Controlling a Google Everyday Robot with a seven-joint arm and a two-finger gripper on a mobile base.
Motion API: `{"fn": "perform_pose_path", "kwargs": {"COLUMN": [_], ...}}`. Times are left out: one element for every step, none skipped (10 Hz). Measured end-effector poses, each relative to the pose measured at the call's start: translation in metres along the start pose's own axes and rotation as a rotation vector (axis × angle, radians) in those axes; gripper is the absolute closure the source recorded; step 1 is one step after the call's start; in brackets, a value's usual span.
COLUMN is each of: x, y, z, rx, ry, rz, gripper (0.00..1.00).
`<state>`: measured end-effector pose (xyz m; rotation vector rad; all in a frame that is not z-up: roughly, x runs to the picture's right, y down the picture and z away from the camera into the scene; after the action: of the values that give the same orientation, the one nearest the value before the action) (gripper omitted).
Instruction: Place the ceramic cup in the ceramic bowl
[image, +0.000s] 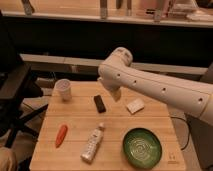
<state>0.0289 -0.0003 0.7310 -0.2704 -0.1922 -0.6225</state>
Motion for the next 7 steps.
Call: {"fn": "perform_pose_path", "kwargs": {"x": [-0.005,-0.011,-0.020,-0.027,-0.027,-0.025,-0.024], "y": [-0.007,-0.015,-0.028,-0.035,-0.038,-0.040,-0.044], "z": [0.001,0.002,0.004,0.005,0.005,0.006,0.007], "rx": [0.009,0.019,0.031,0.040,0.046,0.053,0.060], "ry": [-0.005,-0.010,-0.018,-0.025,-0.028,-0.031,-0.036], "rz": [-0.011,-0.023,-0.041,-0.050,-0.056,-0.061,-0.066], "gripper": [0.20,0.20,0.20,0.20,0.20,0.20,0.20]}}
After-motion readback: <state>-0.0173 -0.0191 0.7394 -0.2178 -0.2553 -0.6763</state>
